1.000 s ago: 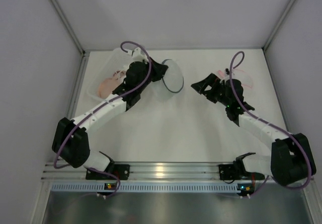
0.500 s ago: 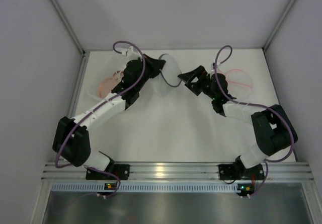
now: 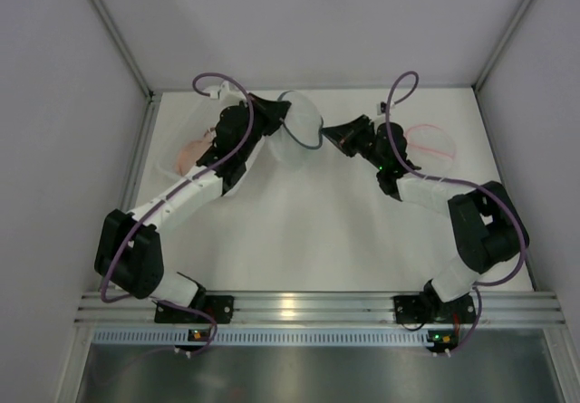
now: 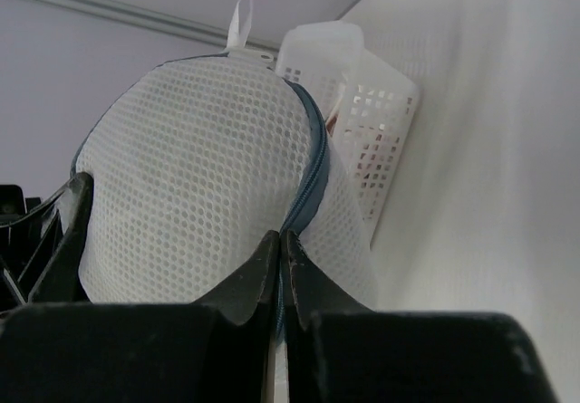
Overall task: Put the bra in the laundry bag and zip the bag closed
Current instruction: Place the laundry bag at the center of the board.
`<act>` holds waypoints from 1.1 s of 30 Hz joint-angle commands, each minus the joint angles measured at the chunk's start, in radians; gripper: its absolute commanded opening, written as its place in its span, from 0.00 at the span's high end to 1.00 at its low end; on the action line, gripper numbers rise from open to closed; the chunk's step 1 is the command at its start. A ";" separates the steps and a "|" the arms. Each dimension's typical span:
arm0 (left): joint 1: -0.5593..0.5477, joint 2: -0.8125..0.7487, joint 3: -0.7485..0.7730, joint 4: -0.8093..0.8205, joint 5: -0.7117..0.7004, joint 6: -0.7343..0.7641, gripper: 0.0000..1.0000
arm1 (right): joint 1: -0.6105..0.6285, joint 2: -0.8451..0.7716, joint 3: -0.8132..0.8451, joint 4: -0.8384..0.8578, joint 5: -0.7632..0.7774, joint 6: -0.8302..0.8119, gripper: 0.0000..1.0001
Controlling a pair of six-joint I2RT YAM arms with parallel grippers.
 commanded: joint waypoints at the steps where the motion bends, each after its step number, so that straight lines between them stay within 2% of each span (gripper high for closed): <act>1: 0.012 -0.013 -0.013 0.057 0.016 0.017 1.00 | 0.009 -0.013 0.070 0.086 -0.020 -0.014 1.00; 5: 0.026 -0.018 0.010 -0.047 -0.034 0.108 1.00 | 0.009 -0.058 0.094 -0.019 0.018 -0.111 1.00; 8: 0.035 0.005 0.027 -0.064 -0.025 0.159 1.00 | 0.008 -0.097 0.103 -0.066 0.063 -0.188 1.00; 11: 0.037 0.066 0.058 -0.047 0.051 0.156 1.00 | -0.003 -0.122 0.140 -0.153 0.098 -0.272 1.00; 14: 0.035 0.160 0.085 0.037 0.146 0.122 0.98 | -0.043 -0.098 0.203 -0.250 0.089 -0.352 1.00; 17: 0.035 0.278 0.145 0.129 0.153 0.131 0.97 | -0.119 -0.024 0.263 -0.277 0.043 -0.403 1.00; 22: 0.031 0.557 0.369 0.244 0.237 0.148 0.97 | -0.216 0.083 0.405 -0.328 0.034 -0.550 1.00; 29: -0.003 0.983 0.725 0.397 0.242 0.194 0.96 | -0.336 0.385 0.604 -0.293 -0.075 -0.584 1.00; 33: -0.016 1.189 1.025 0.396 0.225 0.176 0.94 | -0.400 0.505 0.727 -0.284 -0.132 -0.631 1.00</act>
